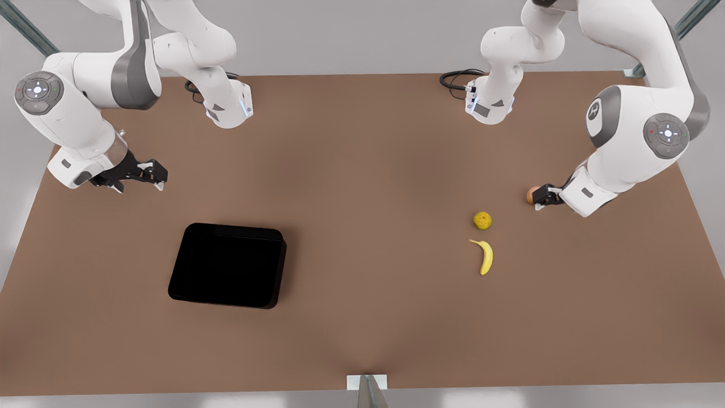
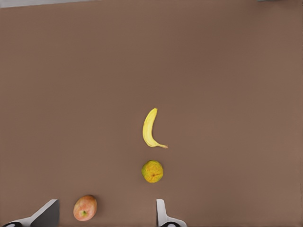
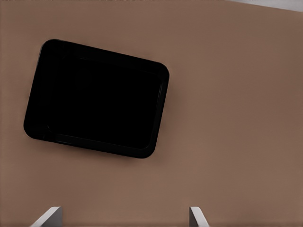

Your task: Place the storage box in the middle with the right arm, and place the apple in the storage box with the left arm

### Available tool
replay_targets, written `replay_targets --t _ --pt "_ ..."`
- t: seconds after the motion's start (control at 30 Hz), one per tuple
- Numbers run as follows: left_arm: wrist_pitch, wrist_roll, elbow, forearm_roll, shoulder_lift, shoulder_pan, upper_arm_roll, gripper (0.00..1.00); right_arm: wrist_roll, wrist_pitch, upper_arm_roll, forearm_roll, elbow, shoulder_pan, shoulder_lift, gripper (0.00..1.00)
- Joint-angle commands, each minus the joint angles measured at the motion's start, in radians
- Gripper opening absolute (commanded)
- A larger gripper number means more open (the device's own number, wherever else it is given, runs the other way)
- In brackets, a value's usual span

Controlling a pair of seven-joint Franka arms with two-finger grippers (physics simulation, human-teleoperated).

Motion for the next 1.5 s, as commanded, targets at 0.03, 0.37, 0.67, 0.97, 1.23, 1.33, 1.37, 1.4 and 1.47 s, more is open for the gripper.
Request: replay_targets --t 0.03,0.37,0.67,0.97,1.23,1.33,1.37,1.4,1.47 --pt "-0.009 0.000 0.000 0.002 -0.003 0.001 -0.002 1.00 0.000 -0.003 0.001 0.000 -0.002 0.001 0.000 1.00" --pt "-0.197 -0.860 -0.115 -0.497 0.106 0.007 0.247 1.00 0.014 0.097 0.001 0.126 0.215 -0.005 0.414 1.00" --pt "0.060 -0.946 -0.663 -0.969 -0.035 0.008 0.440 1.00 0.015 0.217 -0.005 0.169 0.206 -0.060 0.555 1.00" --pt "0.093 -0.911 -0.657 -1.029 0.040 0.010 0.485 1.00 0.018 0.249 -0.003 0.172 0.184 -0.209 0.625 1.00" --pt "0.065 -0.575 -0.776 -1.130 0.107 0.011 0.558 1.00 0.012 0.484 0.006 0.202 -0.100 -0.184 0.512 1.00" --pt "0.067 -0.479 -0.804 -1.127 0.113 0.010 0.564 1.00 0.012 0.544 0.006 0.213 -0.147 -0.175 0.521 1.00" --pt "0.067 -0.472 -0.807 -1.127 0.120 0.011 0.564 1.00 0.014 0.545 0.009 0.216 -0.147 -0.172 0.524 1.00" --pt "0.070 -0.460 -0.808 -1.129 0.126 0.010 0.564 1.00 0.014 0.559 0.009 0.218 -0.149 -0.172 0.532 1.00" --pt "0.073 -0.440 -0.808 -1.130 0.156 0.011 0.578 1.00 0.014 0.564 0.012 0.219 -0.150 -0.174 0.547 1.00"
